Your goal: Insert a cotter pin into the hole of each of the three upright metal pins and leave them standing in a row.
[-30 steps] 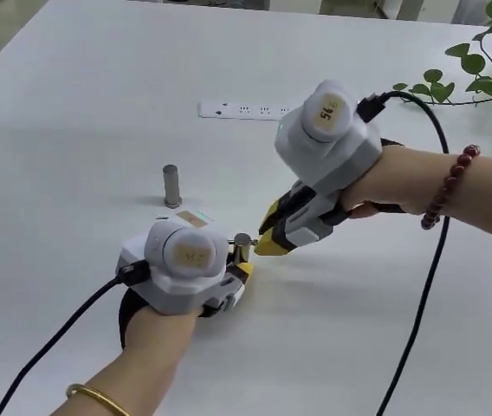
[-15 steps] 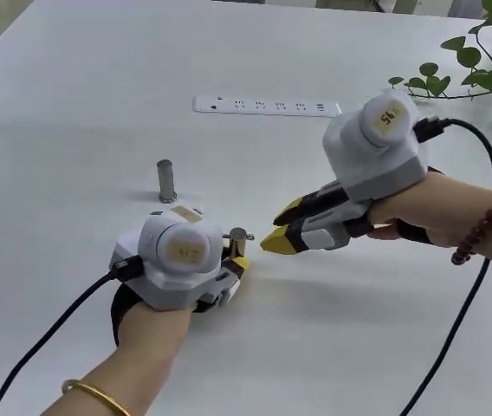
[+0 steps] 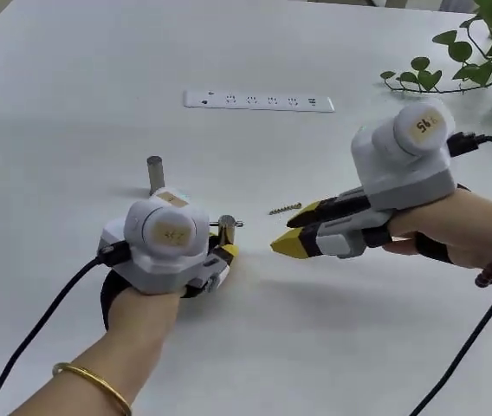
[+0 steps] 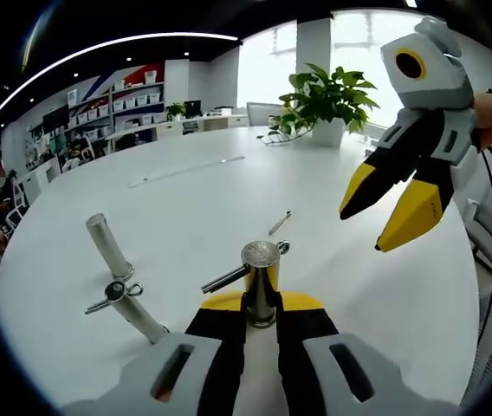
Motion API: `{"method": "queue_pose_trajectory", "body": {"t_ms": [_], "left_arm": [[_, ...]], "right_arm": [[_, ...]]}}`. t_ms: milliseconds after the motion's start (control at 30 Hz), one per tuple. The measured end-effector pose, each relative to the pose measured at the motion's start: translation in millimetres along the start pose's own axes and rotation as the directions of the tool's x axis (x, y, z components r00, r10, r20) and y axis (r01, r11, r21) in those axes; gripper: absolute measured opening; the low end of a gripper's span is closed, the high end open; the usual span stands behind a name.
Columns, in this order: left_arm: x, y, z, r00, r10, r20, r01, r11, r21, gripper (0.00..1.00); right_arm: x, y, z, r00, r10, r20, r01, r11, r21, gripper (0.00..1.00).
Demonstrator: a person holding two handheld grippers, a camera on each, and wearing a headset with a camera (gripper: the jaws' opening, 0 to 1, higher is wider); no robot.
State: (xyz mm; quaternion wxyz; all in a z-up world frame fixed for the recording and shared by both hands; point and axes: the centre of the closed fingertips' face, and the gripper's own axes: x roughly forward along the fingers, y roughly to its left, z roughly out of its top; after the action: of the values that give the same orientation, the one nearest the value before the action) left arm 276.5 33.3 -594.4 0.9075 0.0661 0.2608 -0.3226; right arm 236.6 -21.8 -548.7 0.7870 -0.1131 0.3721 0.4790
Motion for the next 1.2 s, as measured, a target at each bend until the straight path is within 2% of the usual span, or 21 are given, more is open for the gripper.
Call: {"method": "queue_pose_trajectory", "body": {"t_ms": [500, 933, 1200], "left_arm": [[8.9, 9.6, 7.5, 0.9992, 0.040, -0.004, -0.040, 0.999, 0.007, 0.09], [9.8, 11.0, 7.9, 0.9984, 0.057, 0.003, -0.057, 0.998, 0.012, 0.10], [9.7, 11.6, 8.7, 0.9981, 0.062, 0.005, -0.062, 0.998, 0.010, 0.10]], "right_arm": [[2.6, 0.3, 1.1, 0.9999, 0.006, 0.012, -0.006, 1.000, 0.026, 0.23], [1.5, -3.7, -1.9, 0.9999, 0.004, 0.017, -0.004, 0.999, 0.042, 0.22], [1.4, -1.2, -3.9, 0.9999, 0.005, 0.014, -0.006, 0.999, 0.051, 0.23]]}}
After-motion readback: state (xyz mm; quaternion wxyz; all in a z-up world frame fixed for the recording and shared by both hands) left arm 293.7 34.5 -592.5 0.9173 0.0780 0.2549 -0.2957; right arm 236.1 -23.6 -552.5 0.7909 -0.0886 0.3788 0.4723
